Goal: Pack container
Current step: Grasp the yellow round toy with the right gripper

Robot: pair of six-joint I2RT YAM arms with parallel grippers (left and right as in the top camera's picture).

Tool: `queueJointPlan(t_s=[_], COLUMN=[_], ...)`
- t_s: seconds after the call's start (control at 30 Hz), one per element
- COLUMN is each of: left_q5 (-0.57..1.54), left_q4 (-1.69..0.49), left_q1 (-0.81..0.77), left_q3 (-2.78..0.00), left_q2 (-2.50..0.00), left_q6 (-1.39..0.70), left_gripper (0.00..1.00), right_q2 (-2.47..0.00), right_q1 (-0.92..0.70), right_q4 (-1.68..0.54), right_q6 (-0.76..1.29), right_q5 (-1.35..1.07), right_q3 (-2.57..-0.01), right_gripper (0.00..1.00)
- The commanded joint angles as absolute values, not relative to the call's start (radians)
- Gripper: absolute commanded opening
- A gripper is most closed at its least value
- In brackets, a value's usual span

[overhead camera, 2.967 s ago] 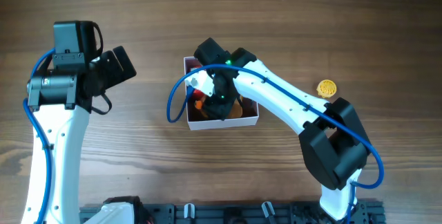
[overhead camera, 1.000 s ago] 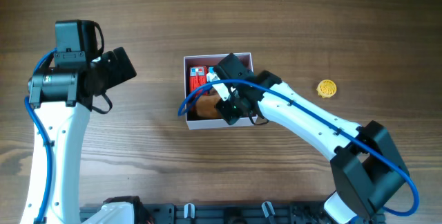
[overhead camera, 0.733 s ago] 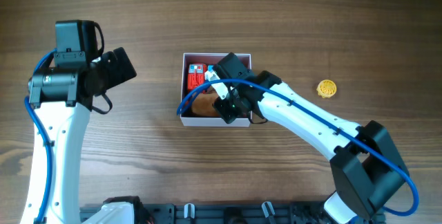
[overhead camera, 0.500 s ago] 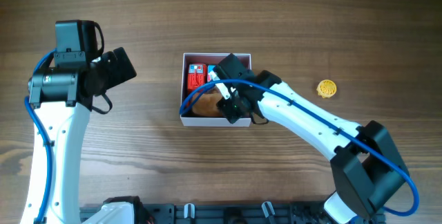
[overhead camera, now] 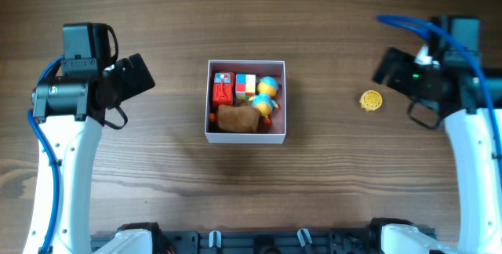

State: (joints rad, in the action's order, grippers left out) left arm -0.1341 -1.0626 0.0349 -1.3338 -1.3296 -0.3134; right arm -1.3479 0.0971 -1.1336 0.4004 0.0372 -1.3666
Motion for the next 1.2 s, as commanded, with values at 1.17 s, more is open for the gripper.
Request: queueJointPlan(t_s=[1.17], left_q5=[-0.140], left_q4=[-1.052], left_q1=[0.041], left_q3=[-1.339], left_q2=[-1.335], left_q6=[-0.322], left_gripper=[0.99], right_q2=[-2.003], right_q1=[0.098], right_q4=[-0.789], right_q6=[0.133], right_q5=[-0.007], right_q3=[-1.222], right_gripper=[0.86])
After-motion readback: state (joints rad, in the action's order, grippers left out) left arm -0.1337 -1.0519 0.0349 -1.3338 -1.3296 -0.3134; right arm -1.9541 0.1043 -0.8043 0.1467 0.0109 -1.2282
